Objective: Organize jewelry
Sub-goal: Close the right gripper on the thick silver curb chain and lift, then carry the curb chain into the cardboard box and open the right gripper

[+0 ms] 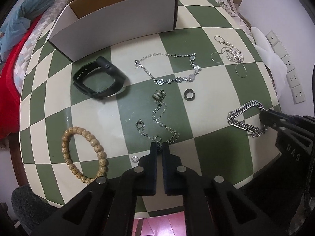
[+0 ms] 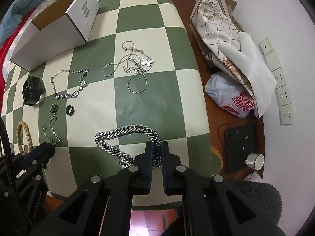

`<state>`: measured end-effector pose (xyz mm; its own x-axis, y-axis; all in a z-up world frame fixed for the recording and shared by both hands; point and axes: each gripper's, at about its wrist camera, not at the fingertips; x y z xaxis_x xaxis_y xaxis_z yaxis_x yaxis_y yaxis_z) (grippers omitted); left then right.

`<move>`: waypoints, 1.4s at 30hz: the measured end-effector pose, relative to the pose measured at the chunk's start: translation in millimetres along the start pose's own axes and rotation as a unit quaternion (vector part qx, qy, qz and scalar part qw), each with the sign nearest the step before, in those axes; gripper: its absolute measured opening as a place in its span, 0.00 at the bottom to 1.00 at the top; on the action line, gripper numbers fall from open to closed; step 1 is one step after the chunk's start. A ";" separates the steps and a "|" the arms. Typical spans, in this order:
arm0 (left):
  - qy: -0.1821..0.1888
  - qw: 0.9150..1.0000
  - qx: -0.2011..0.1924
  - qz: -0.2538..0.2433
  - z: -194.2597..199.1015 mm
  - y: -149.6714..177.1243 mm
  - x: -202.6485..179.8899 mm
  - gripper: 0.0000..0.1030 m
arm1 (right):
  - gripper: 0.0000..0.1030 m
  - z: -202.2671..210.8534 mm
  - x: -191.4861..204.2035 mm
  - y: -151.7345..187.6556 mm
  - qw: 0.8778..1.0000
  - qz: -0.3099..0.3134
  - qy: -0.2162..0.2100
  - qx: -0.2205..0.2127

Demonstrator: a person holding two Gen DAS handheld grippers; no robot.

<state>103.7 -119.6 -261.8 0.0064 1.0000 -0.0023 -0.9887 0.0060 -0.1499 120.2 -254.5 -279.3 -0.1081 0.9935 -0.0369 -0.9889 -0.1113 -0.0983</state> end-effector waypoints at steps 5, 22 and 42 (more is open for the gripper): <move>0.012 1.000 0.000 0.010 14.6 8.6 18.2 0.01 | 0.08 1.4 -6.8 4.7 0.999 -0.023 -0.034 -0.007; 0.081 0.994 -0.064 0.047 119.9 -6.4 63.3 0.01 | 0.07 64.7 -6.2 11.6 0.991 -0.050 -0.093 -0.085; 0.087 0.984 -0.150 0.034 201.0 -72.7 70.3 0.01 | 0.07 171.7 11.2 -49.6 0.976 0.002 -0.132 -0.172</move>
Point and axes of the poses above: each gripper's, at about its wrist camera, not at the fingertips, and z roughly against the way its jaws point, x to its left, y to its underside, and after that the axes turned 13 degrees about z, right-handed
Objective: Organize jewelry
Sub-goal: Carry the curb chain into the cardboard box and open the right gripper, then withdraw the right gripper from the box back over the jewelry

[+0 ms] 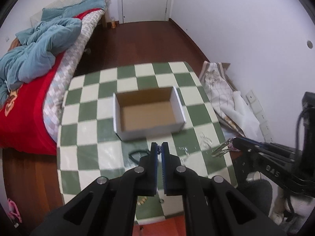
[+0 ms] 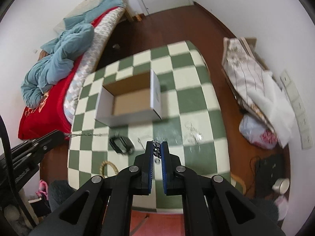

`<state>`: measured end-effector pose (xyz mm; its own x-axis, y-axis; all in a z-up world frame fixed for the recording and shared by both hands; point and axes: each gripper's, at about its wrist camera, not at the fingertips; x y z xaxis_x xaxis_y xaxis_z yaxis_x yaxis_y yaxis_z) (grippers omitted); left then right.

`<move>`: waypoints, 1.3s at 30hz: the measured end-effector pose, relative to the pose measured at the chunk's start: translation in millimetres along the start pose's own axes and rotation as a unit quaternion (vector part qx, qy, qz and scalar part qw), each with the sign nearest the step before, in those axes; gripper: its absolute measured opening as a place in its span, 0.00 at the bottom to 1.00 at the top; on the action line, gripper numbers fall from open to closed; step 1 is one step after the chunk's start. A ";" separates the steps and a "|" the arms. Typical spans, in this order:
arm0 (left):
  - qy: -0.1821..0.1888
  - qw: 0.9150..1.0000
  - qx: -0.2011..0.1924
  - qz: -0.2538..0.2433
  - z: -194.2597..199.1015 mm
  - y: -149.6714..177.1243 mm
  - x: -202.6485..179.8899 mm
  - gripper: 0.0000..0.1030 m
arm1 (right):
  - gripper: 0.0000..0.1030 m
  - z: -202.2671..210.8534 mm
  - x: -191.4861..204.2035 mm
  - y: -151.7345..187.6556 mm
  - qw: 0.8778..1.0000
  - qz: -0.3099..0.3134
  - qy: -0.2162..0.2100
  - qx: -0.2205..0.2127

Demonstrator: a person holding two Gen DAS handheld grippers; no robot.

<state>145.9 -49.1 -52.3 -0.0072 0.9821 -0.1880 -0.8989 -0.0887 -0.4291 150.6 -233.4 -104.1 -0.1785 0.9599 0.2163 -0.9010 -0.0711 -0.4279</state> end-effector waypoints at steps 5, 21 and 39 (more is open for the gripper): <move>-0.004 1.000 -0.005 0.014 -12.5 -34.7 11.4 0.01 | 0.07 1.0 17.0 -44.8 0.999 0.032 0.011 -0.015; -0.014 0.995 0.074 0.069 -134.3 -112.5 50.4 0.01 | 0.07 -133.8 28.0 -154.2 0.997 0.050 0.017 0.060; -0.128 0.988 0.024 0.078 -142.4 -117.5 73.6 0.85 | 0.80 -168.0 28.9 -157.1 0.986 0.074 0.081 0.128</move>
Point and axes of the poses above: each gripper's, at about its wrist camera, not at the fingertips, and z roughly against the way its jaws point, x to its left, y to its underside, and after that the axes turned 13 degrees about z, right-handed
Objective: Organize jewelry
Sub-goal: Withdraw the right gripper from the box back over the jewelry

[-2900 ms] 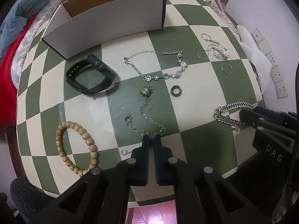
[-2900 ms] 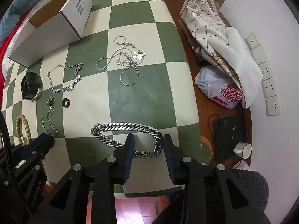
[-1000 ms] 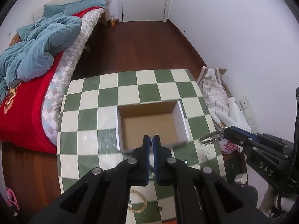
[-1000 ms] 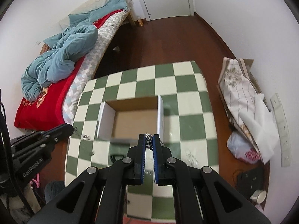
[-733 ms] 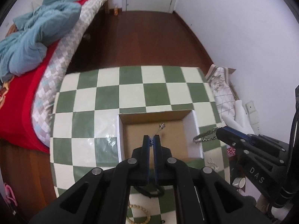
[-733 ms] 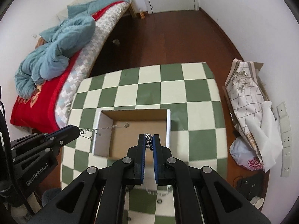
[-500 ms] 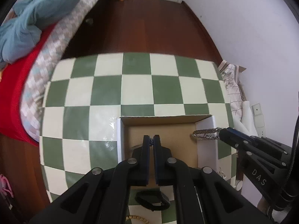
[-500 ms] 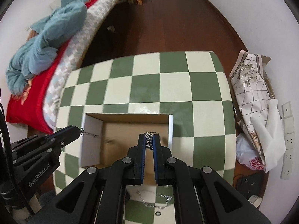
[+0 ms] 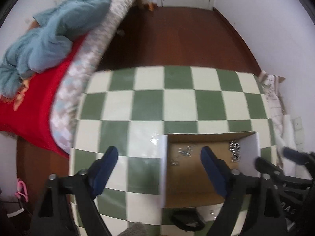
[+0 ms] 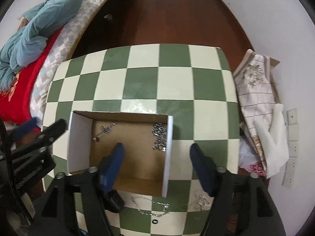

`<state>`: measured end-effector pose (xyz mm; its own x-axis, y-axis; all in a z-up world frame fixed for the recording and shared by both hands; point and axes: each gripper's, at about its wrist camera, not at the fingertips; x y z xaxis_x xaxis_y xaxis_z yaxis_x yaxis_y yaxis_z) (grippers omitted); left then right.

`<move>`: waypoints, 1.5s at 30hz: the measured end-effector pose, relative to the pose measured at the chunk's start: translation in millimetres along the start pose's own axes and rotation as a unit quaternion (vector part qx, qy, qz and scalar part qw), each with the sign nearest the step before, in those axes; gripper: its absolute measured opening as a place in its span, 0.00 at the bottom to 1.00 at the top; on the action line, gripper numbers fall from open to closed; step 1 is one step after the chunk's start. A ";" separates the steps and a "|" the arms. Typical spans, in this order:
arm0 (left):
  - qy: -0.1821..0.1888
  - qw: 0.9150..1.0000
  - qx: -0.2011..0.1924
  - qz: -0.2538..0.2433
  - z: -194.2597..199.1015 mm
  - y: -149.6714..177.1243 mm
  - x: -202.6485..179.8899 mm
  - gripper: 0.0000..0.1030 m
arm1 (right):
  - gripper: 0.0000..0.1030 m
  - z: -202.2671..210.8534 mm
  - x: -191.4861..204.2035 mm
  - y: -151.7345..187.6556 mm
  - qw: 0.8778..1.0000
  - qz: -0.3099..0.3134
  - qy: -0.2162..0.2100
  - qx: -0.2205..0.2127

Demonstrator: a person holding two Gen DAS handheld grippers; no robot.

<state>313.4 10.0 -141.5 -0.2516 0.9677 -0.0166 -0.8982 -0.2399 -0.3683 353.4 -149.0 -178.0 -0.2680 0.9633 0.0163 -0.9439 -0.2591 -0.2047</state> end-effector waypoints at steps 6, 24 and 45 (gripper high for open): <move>-0.027 0.999 -0.017 -0.001 1.0 21.9 14.7 1.00 | 0.98 -3.9 3.7 23.9 1.000 -0.002 0.021 0.011; -0.010 0.994 -0.109 0.012 71.9 79.3 39.9 1.00 | 0.98 55.1 25.6 92.0 0.993 -0.017 0.073 -0.086; 0.012 0.994 -0.112 0.008 119.9 153.5 54.8 1.00 | 0.98 128.7 33.3 182.2 0.987 -0.037 0.056 -0.145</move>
Point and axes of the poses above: each gripper's, at about its wrist camera, not at the fingertips, and z roughly against the way its jaws point, x to its left, y to its underside, and after that the axes turned 13 degrees about z, right-handed
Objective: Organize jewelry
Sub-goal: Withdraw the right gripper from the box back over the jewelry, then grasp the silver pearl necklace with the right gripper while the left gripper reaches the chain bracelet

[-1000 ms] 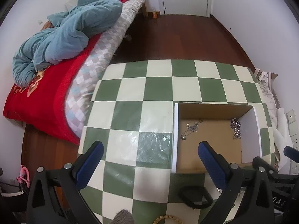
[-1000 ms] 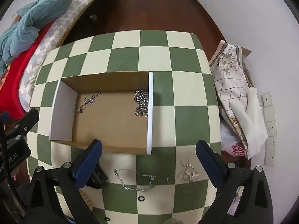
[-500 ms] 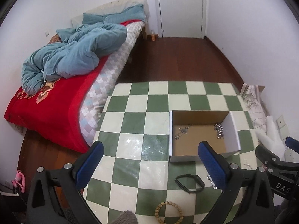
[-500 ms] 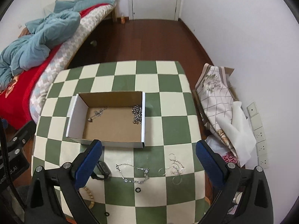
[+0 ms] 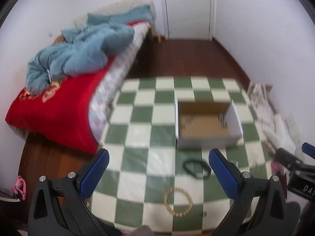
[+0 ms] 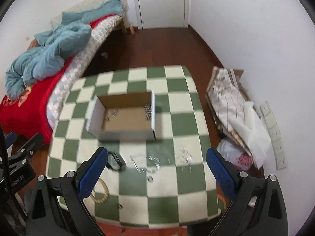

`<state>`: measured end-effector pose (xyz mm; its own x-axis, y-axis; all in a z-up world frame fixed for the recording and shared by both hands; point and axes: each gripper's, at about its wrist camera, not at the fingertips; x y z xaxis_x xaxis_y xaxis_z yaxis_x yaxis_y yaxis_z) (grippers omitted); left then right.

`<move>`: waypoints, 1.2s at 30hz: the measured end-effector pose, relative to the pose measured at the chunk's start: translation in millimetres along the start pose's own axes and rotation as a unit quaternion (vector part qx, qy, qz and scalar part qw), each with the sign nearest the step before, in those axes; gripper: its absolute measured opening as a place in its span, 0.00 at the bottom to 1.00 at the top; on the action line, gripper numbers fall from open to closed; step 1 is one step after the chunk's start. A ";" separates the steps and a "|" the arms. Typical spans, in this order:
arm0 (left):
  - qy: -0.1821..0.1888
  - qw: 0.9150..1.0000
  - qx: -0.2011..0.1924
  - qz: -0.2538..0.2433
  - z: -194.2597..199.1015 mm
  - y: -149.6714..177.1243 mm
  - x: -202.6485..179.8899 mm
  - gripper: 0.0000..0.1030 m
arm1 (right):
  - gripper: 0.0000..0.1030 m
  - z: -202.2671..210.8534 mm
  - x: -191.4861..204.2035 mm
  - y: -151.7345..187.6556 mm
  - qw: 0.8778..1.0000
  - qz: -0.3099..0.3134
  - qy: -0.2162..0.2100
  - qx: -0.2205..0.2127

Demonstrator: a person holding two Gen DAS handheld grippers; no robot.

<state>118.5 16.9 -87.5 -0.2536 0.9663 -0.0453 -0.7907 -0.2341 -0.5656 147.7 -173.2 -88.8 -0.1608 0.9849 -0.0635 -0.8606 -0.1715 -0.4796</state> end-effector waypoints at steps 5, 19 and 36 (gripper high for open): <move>-0.011 0.997 0.075 -0.016 -46.6 42.7 -22.9 1.00 | 0.92 -49.4 -31.2 45.1 0.997 -0.038 -0.005 0.067; 0.033 0.983 0.178 -0.033 -126.2 74.8 -123.6 0.96 | 0.71 -154.7 -126.6 87.5 0.983 -0.129 -0.006 0.131; 0.047 0.971 0.180 -0.147 -142.5 100.0 -179.2 0.06 | 0.71 -166.9 -148.4 88.4 0.981 -0.138 -0.010 0.136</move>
<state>164.3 -164.3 -253.2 0.0524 0.9986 -0.0101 -0.9694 0.0485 -0.2408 176.1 -330.8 -267.8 0.0884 0.9946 0.0544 -0.9697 0.0984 -0.2237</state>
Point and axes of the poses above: each gripper's, at about its wrist camera, not at the fingertips, and z roughly against the way its jaws point, x to its left, y to its underside, and after that the axes turned 13 degrees about z, right-handed
